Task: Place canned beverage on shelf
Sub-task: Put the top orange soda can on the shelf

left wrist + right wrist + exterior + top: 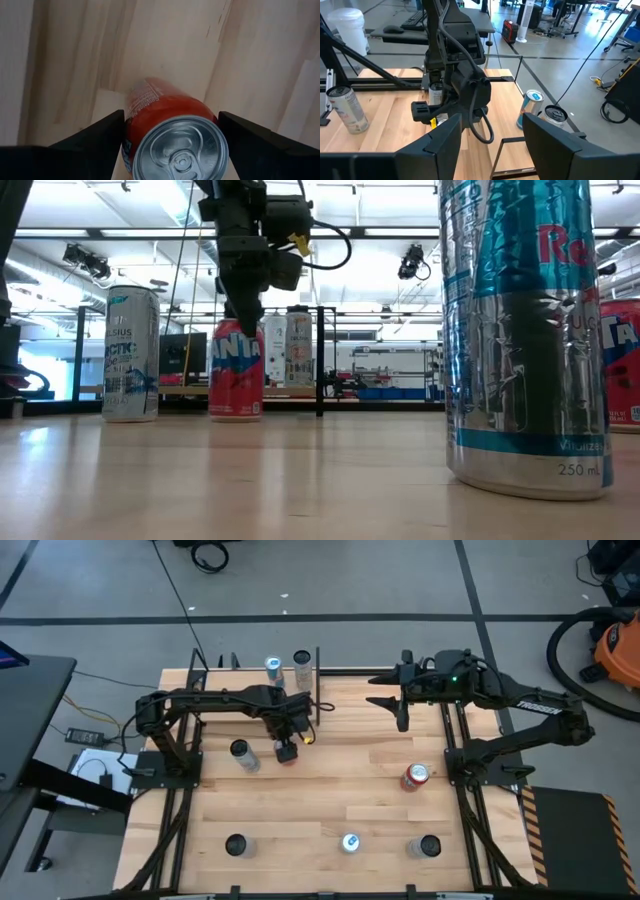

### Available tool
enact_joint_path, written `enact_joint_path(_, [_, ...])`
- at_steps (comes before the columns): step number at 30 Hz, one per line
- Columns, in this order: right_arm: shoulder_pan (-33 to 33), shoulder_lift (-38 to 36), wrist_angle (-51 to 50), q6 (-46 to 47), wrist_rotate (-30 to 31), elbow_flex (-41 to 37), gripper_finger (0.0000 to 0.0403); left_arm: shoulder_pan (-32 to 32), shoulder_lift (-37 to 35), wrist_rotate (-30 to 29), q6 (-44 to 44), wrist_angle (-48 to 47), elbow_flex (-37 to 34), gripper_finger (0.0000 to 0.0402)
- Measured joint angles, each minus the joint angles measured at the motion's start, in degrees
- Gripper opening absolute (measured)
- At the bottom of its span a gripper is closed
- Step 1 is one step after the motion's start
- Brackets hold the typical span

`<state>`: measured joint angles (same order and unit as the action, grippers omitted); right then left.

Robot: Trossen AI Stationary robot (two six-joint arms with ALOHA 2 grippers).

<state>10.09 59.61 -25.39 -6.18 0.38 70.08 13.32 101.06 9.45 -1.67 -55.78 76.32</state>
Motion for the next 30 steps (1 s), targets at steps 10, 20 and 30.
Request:
enact_joint_path(10, [0.0, 0.0, 0.0, 0.0, 0.0, 0.0, 0.0217, 0.0, 0.4, 0.0, 1.7, -0.6, -0.1, 0.0316])
enact_joint_path(20, [0.0, 0.0, -0.1, 0.0, 0.0, 0.0, 0.0217, -1.1, 0.4, -2.9, 3.3, -0.5, -0.2, 0.0316])
enact_joint_path(30, [0.0, 0.0, -0.1, 0.0, 0.0, 0.0, 0.0217, -1.0, 0.6, -3.9, 2.6, -3.2, 0.8, 0.0293])
